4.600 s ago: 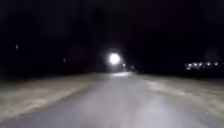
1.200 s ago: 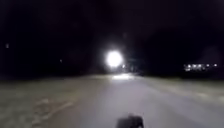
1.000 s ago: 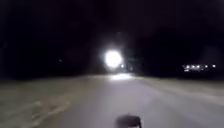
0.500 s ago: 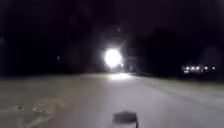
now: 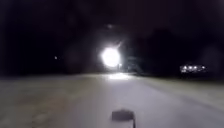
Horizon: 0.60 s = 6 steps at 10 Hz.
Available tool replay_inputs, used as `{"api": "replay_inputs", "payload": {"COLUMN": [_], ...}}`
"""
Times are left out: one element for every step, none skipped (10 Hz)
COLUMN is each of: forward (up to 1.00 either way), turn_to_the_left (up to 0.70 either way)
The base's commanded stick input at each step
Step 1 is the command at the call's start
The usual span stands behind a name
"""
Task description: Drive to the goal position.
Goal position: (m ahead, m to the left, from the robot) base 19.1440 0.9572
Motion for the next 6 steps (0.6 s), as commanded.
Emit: {"api": "replay_inputs", "payload": {"forward": [1.00,1.00,1.00,1.00,1.00,1.00], "turn_to_the_left": [0.00,0.00,0.00,0.00,0.00,0.00]}}
